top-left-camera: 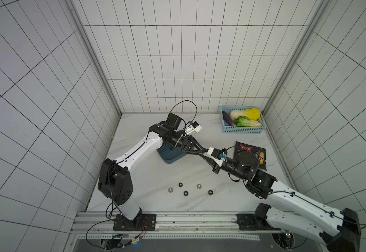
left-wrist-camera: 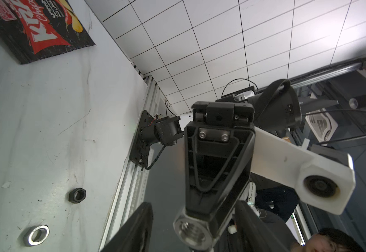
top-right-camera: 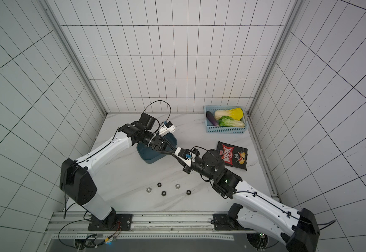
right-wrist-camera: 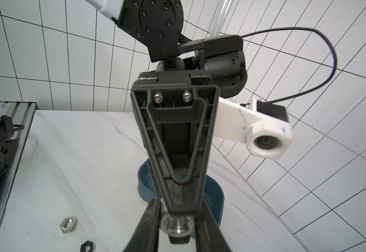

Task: Put the nuts on the desktop into the storage box
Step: Pick up the nut from the center of the board.

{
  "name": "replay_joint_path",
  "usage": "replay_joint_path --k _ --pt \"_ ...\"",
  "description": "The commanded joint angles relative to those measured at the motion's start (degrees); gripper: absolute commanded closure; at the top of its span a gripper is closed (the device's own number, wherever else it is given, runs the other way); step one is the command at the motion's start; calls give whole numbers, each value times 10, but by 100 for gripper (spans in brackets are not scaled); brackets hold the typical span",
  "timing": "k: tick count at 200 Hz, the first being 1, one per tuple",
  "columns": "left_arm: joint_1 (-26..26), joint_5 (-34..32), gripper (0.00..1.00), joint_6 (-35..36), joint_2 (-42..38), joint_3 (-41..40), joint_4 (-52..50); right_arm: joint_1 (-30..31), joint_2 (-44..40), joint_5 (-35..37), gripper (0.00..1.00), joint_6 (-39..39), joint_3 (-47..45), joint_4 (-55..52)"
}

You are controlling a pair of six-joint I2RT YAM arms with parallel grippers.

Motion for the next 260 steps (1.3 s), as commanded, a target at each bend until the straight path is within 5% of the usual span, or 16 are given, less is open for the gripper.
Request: replay_joint_path --k 1,115,153,201,260 --pt "-5 25 46 14 -1 11 1 4 -8 -13 84 -8 -17 28" --pt "-6 28 73 39 -14 8 -8 4 -17 24 84 1 -38 42" --pt "-4 -16 81 83 -13 29 -53 4 -13 18 68 9 -34 30" --pt "24 -147 84 101 -13 38 -72 3 -9 25 29 15 -30 -5" --pt "71 -474 84 161 8 45 -79 2 37 100 2 74 8 -130"
